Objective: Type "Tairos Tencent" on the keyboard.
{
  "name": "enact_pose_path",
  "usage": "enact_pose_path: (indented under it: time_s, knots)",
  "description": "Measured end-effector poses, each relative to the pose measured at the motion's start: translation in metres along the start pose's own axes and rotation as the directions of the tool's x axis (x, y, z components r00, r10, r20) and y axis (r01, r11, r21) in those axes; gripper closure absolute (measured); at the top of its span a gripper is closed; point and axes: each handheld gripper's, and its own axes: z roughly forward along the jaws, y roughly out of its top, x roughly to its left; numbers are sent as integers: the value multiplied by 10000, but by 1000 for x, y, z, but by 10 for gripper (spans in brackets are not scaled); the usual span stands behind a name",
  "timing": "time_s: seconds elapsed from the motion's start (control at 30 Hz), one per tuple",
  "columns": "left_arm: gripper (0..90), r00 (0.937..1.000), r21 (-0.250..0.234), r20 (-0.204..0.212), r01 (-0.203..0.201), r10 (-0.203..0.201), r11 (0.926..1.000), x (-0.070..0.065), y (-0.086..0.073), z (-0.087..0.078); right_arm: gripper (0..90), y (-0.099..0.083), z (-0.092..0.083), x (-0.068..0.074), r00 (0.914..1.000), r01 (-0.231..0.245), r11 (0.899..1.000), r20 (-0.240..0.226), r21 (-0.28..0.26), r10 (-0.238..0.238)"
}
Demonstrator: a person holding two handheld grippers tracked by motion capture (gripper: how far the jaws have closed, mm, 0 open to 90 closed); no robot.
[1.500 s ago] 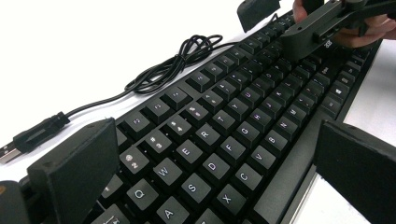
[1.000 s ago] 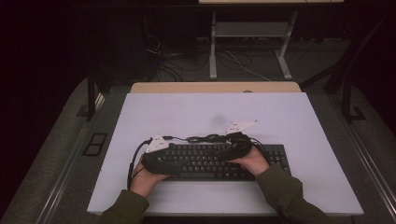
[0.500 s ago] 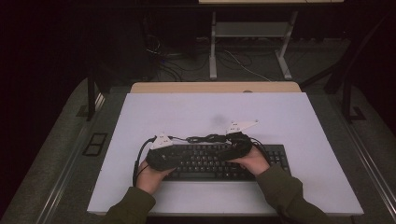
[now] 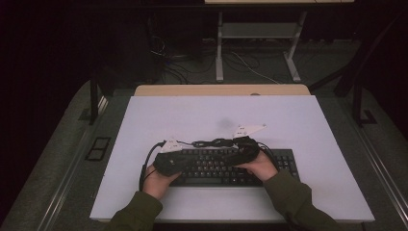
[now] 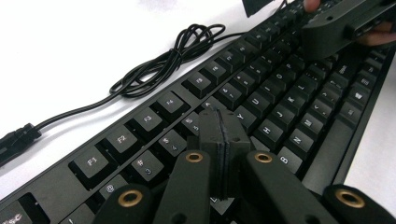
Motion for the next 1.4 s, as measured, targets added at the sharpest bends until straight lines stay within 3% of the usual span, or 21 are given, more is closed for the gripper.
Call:
enact_pose_path:
  time_s: [0.73, 1.4]
  knots:
    - [888, 10000, 501, -72, -10, 13, 9987, 1, -2, 6, 268, 0, 0, 0, 10000, -4, 10000, 30, 11, 4]
    - [875, 9999, -36, 68, 152, -151, 9999, 1, -1, -3, 268, 1, -2, 0, 10000, -9, 10000, 33, -56, 9]
